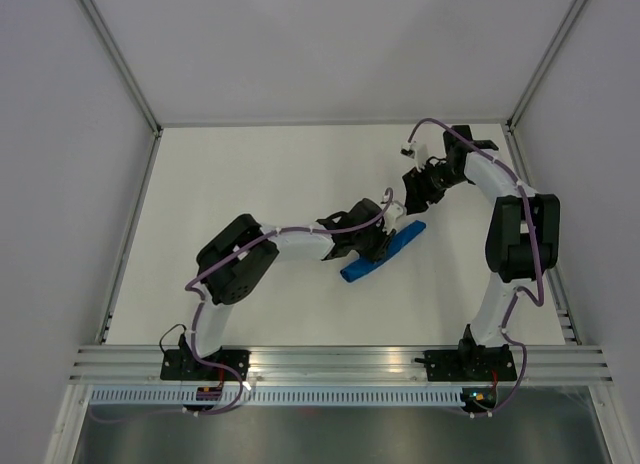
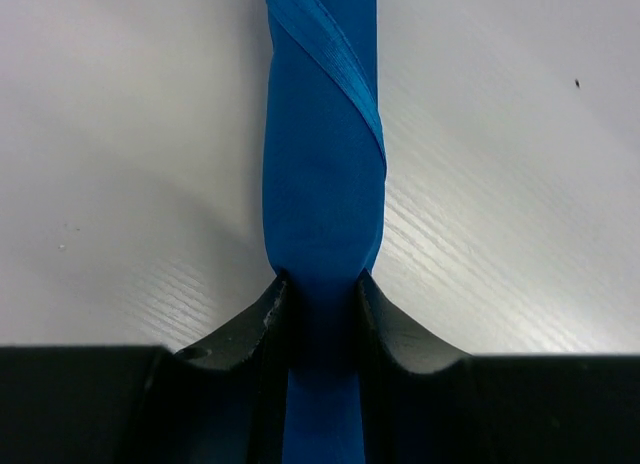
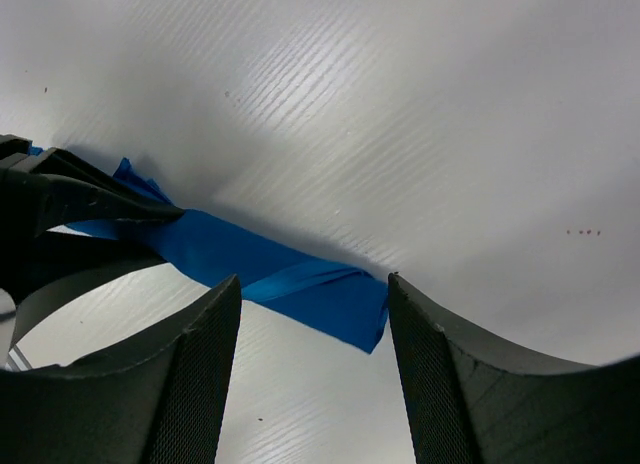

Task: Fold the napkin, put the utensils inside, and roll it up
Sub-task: Roll the napkin with the utensil

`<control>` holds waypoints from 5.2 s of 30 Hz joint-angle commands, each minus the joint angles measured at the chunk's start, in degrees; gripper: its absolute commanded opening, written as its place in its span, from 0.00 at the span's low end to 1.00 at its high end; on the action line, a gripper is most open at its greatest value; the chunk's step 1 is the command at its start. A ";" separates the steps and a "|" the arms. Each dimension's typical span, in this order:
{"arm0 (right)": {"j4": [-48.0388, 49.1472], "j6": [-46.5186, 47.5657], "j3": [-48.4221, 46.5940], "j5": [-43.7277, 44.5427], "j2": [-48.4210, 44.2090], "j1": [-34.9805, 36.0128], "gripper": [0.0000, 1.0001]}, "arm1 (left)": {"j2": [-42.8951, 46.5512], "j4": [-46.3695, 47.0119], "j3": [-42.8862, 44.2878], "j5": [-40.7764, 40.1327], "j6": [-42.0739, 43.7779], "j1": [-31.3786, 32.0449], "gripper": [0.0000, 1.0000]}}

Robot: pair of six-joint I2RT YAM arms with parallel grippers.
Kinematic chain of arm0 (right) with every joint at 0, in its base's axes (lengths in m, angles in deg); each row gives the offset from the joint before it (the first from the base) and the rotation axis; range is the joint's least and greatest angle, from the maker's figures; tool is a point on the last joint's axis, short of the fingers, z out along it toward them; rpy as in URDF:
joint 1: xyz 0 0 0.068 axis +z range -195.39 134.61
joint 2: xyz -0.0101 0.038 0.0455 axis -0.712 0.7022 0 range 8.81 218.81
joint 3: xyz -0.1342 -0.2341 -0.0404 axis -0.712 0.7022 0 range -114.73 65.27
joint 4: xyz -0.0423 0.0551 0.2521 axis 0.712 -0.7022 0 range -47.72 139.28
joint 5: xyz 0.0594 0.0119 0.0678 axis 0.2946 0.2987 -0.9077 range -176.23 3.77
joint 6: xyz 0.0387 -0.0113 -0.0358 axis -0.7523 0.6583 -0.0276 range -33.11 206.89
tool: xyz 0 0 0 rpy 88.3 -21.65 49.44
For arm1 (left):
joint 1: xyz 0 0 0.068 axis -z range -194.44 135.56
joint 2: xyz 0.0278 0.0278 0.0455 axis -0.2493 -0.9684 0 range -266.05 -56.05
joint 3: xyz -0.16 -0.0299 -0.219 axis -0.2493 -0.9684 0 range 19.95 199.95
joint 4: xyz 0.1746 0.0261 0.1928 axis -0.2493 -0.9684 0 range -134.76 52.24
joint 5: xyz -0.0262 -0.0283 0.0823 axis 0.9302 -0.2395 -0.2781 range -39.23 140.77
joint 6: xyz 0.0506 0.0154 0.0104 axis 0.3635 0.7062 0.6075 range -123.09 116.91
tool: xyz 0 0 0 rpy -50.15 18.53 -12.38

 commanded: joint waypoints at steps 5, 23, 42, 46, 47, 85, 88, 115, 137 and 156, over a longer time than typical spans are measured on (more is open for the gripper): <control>4.04 -8.62 2.84 4.36 -4.01 -1.53 0.67 | -7.84 -14.77 -0.57 -7.66 -14.65 -2.97 0.17; 8.79 -23.99 7.15 5.95 -0.86 -1.10 0.67 | -10.83 -14.69 4.62 -7.92 -29.33 -3.86 0.18; 18.46 -39.47 9.17 12.09 3.63 5.23 0.66 | -11.62 -12.58 3.66 -7.57 -38.82 -3.86 0.19; 19.43 -40.27 9.26 13.15 3.72 6.11 0.62 | -11.63 -12.14 3.92 -6.87 -39.27 -3.86 0.20; 19.51 -40.27 9.26 13.33 3.89 6.29 0.60 | -11.54 -12.14 3.92 -6.87 -39.27 -3.86 0.20; 19.17 -37.98 -6.19 32.57 13.90 11.82 0.34 | 4.19 -9.15 0.24 -3.00 -28.20 -6.50 0.53; 18.03 -37.54 -9.97 33.80 16.10 12.26 0.34 | 6.30 -8.89 -1.00 -3.17 -27.84 -6.67 0.53; 13.45 -35.00 -22.81 38.21 20.95 14.37 0.60 | 13.16 -6.34 -6.71 -0.19 -26.43 -7.11 0.54; 15.12 -34.82 -16.94 15.80 -3.90 4.72 0.73 | 23.17 -7.30 -9.96 0.43 -22.49 -10.01 0.54; 22.06 -24.71 25.43 2.88 -42.33 -25.17 0.83 | 60.62 -11.44 -26.75 -5.02 -18.79 -15.46 0.59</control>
